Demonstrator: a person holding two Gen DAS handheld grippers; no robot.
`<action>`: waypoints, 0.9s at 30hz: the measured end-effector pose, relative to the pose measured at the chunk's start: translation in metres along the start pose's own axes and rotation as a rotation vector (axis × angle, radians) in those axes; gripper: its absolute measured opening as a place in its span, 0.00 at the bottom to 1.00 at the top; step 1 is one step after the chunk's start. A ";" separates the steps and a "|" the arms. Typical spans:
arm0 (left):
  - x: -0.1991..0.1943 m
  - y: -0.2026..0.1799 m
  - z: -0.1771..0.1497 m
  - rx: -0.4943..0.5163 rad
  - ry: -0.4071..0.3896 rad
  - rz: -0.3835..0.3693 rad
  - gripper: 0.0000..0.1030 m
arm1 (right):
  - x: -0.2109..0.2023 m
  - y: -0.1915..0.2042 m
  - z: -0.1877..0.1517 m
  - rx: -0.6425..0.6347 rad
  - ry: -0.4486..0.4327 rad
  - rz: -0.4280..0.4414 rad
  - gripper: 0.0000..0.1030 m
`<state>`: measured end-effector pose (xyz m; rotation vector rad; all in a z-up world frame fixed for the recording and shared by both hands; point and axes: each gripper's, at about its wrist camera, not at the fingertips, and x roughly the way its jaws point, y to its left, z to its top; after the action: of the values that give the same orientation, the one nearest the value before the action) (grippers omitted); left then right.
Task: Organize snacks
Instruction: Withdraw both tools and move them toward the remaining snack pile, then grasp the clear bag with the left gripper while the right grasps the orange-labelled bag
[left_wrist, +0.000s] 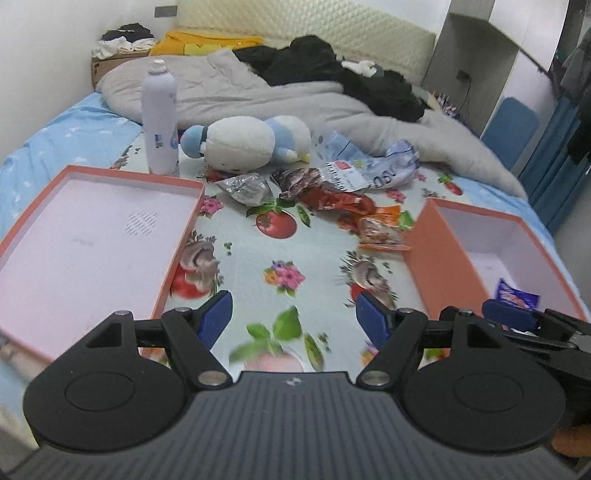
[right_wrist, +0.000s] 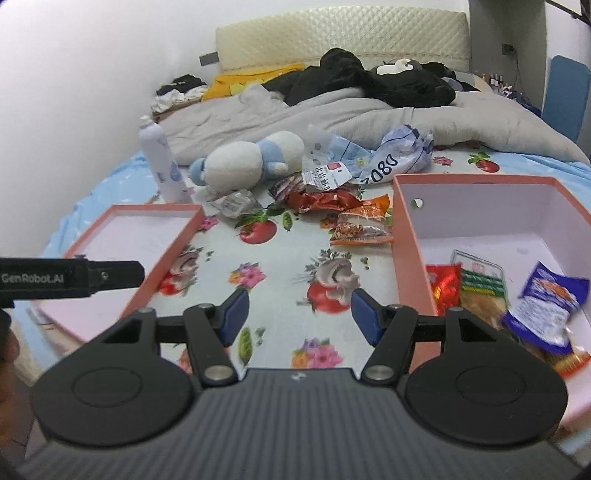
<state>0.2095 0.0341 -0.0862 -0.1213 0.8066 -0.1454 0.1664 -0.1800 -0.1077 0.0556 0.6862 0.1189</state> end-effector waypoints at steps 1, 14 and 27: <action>0.018 0.003 0.009 0.006 0.010 -0.007 0.76 | 0.013 0.004 0.003 -0.021 0.004 -0.013 0.62; 0.224 0.034 0.109 0.173 0.073 0.055 0.76 | 0.178 0.017 0.044 -0.182 0.031 -0.248 0.61; 0.319 0.033 0.151 0.331 0.137 0.103 0.76 | 0.245 0.013 0.045 -0.368 0.122 -0.443 0.61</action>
<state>0.5394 0.0181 -0.2141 0.2442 0.9122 -0.1893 0.3820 -0.1366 -0.2254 -0.4587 0.7736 -0.1802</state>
